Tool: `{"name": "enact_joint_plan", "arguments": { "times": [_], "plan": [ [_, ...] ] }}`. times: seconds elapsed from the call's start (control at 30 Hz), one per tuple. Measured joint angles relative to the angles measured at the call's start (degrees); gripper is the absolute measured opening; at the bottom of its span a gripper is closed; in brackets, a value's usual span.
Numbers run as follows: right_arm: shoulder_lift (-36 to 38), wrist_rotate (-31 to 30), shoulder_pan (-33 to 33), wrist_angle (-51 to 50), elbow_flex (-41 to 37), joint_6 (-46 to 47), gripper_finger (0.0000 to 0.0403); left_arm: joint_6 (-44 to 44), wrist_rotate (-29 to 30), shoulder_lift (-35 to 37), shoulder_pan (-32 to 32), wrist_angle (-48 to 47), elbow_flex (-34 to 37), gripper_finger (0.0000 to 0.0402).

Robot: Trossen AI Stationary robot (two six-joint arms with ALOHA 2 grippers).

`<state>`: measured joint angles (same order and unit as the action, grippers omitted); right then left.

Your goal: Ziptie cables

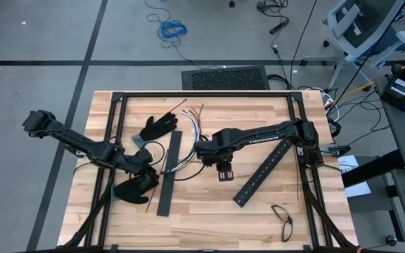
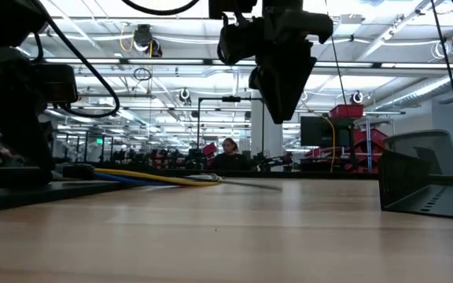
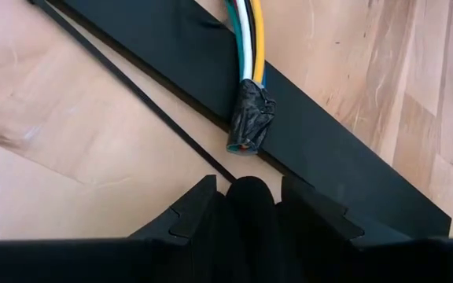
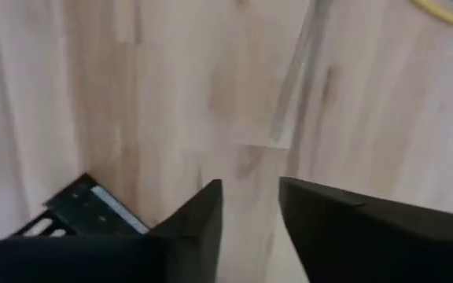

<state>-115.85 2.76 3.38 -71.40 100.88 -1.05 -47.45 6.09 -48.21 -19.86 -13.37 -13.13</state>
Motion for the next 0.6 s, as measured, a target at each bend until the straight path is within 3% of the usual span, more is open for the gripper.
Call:
{"name": "enact_joint_plan", "arguments": {
  "times": [0.13, 0.3, 0.43, 0.6],
  "plan": [
    [0.5, -5.2, -0.3, -0.9, 0.0, 3.1, 0.0168, -0.2, -0.1, 0.0, 0.0, 0.1, 0.0, 0.0141],
    [1.4, -6.4, -1.2, 1.3, -1.8, 15.9, 0.0174, -0.2, -3.4, 0.0, 0.0, 0.6, 0.0, 0.0141],
    [6.6, -7.7, -1.0, 18.5, -10.2, 27.7, 0.0163, -0.2, -6.0, 0.0, 0.0, 0.3, 0.0, 0.0141],
    [13.2, -4.2, -0.8, 45.6, -30.0, 50.7, 0.0159, -0.1, -10.0, 0.0, 0.0, -0.9, 0.0, 0.0141]
  ]
}}
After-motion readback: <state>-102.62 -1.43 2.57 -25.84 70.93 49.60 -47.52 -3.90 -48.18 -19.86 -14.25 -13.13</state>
